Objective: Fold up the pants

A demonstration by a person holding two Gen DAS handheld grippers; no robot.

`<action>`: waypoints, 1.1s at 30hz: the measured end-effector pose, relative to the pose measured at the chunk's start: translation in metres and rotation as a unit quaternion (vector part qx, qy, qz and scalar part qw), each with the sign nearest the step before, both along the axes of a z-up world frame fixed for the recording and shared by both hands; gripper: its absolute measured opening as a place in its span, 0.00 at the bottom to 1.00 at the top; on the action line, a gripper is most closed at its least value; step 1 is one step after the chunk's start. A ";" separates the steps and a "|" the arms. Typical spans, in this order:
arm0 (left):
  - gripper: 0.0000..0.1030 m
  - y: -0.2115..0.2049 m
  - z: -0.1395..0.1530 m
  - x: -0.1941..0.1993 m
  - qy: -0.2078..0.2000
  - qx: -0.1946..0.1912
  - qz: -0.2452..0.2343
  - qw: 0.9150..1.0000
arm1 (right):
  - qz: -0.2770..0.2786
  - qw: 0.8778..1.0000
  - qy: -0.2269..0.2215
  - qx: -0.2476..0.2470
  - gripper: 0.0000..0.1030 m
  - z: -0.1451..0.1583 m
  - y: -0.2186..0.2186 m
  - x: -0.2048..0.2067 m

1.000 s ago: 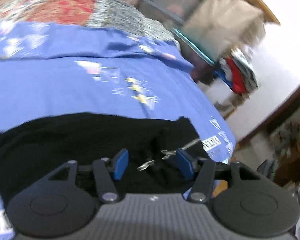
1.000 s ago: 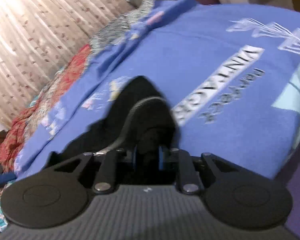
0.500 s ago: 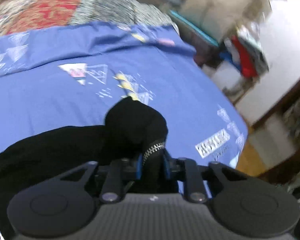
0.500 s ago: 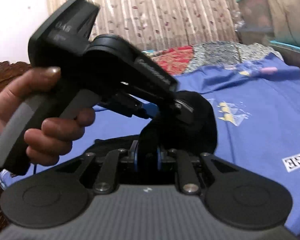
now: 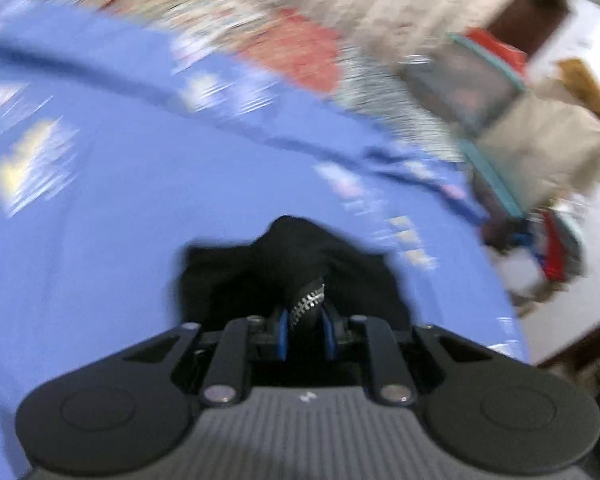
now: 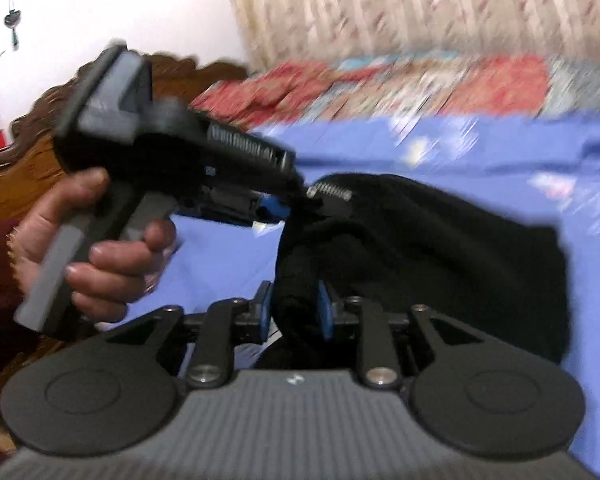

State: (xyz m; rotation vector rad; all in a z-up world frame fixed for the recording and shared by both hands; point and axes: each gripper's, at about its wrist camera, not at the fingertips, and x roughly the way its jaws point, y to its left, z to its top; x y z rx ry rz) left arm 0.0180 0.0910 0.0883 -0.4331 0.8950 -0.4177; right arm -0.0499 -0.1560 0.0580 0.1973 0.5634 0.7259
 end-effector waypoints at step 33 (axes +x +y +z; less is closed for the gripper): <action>1.00 0.026 -0.035 -0.028 0.019 -0.046 -0.002 0.999 | -0.137 0.975 0.125 0.124 0.85 -0.027 -0.134 0.019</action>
